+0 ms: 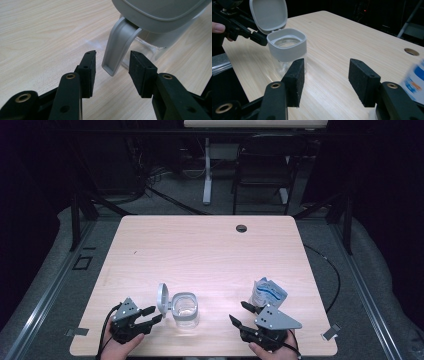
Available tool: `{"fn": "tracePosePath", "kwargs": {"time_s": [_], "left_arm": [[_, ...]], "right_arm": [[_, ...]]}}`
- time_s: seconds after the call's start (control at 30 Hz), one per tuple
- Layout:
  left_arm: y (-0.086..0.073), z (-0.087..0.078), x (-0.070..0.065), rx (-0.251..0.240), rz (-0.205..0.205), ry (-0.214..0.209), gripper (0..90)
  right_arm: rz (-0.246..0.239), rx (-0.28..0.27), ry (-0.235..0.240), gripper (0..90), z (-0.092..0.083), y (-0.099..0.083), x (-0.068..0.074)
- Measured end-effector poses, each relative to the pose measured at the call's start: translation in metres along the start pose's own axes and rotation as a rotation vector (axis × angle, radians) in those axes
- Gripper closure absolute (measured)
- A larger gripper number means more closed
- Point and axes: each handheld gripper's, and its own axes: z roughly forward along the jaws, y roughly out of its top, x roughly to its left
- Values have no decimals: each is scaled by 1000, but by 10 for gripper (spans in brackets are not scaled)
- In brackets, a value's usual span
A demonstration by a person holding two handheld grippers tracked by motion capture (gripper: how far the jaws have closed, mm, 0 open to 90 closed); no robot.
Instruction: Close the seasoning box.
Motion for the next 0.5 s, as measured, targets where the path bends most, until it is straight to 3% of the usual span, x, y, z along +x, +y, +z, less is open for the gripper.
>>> {"fn": "tracePosePath", "kwargs": {"time_s": [0.5], "left_arm": [[0,-1,1,-1,3,3,572]], "right_arm": [[49,42,-47,462,-27,-24,-19]]}}
